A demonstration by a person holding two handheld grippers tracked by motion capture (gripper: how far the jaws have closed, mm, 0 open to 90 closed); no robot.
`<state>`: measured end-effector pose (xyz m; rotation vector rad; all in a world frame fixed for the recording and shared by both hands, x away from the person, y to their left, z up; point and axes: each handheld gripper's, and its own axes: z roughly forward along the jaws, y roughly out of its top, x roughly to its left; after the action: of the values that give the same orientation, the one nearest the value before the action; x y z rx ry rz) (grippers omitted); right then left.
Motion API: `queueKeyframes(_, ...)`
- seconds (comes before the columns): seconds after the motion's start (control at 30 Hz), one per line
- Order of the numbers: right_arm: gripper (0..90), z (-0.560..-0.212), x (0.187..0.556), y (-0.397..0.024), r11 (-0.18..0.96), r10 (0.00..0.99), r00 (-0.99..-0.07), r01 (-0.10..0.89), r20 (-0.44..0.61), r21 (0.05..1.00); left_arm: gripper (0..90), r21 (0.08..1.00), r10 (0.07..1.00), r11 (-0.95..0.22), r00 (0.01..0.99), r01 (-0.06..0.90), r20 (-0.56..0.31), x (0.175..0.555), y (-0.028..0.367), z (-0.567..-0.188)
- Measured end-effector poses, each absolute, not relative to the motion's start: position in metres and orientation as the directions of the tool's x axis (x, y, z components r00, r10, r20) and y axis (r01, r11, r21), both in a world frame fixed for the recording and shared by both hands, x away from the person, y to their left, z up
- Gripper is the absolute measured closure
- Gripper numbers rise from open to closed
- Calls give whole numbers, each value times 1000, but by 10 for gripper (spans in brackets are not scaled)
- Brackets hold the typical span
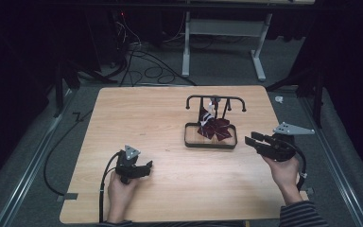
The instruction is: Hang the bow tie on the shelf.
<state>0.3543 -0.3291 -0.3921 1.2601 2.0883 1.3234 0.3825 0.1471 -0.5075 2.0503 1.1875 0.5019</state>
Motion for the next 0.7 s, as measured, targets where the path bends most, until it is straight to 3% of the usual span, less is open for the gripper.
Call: queueKeyframes(0.7, 609, -411, 348, -330, 144, 825, -533, 520, 189, 842, 217, 736, 864, -331, 504, 591, -16, 383, 147, -507)
